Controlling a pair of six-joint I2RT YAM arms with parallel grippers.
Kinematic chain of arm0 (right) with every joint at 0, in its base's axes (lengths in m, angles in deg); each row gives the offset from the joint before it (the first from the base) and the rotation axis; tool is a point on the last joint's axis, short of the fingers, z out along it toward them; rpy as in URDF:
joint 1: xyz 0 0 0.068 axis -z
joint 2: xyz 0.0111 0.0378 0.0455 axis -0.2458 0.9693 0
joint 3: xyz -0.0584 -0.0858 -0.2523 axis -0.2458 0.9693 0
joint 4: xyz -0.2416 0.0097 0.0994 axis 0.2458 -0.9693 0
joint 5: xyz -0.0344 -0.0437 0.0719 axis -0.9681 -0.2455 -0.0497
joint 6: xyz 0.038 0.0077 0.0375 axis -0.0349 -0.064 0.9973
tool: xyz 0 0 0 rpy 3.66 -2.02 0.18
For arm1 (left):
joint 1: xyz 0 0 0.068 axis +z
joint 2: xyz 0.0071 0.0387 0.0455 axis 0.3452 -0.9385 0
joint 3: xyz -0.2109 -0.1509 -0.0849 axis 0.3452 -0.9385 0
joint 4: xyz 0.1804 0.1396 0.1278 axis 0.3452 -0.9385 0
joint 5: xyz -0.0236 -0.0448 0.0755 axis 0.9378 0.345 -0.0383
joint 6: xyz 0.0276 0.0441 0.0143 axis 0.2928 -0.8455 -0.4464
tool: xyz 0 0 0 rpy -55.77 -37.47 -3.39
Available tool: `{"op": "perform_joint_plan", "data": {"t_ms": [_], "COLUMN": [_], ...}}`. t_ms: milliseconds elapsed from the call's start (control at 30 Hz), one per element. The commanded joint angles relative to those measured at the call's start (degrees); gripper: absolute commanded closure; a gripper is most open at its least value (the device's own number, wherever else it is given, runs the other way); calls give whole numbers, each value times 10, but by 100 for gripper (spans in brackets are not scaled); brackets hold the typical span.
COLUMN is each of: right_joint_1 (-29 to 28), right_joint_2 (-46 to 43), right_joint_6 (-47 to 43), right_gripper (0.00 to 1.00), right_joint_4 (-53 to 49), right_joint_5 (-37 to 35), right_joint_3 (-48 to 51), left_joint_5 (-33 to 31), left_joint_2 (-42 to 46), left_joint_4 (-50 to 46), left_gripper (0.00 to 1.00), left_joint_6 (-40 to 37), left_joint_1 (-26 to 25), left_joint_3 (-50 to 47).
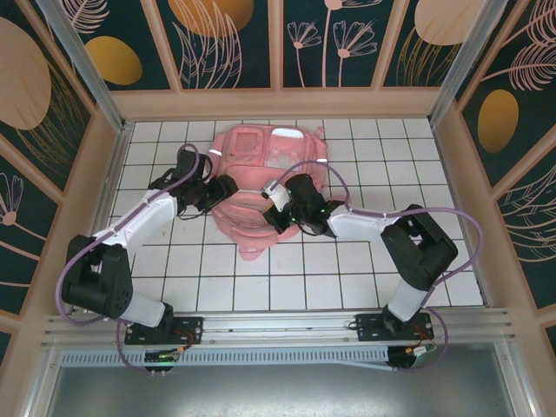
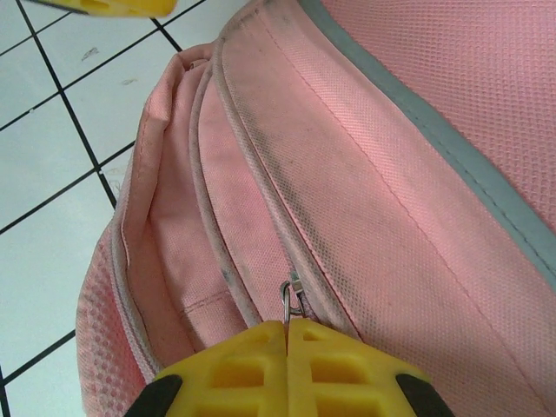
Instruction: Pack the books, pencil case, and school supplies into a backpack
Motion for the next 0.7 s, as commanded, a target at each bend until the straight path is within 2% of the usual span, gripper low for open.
{"op": "perform_joint_plan", "data": {"t_ms": [0, 167, 300, 567, 667], "right_joint_1": [-10, -13, -13, -13, -12], "right_joint_2": [8, 4, -2, 1, 4], "right_joint_6": [-10, -16, -16, -17, -17], "right_gripper": [100, 100, 100, 100, 100], "right_joint_4": [16, 15, 16, 18, 19], "right_joint_5": [25, 10, -6, -15, -12], "right_joint_3": [-15, -10, -2, 4, -2], "left_joint_5": [0, -36, -49, -106, -66], "left_joint_2": [-20, -68, -101, -39, -24], "left_joint_4": [90, 123, 83, 3, 53], "left_gripper": [35, 35, 34, 27, 27], "left_joint_6": [114, 213, 222, 251, 283], "left_joint_1": [-21, -56, -73, -95, -100], "left_joint_3": [-15, -18, 15, -1, -45]}}
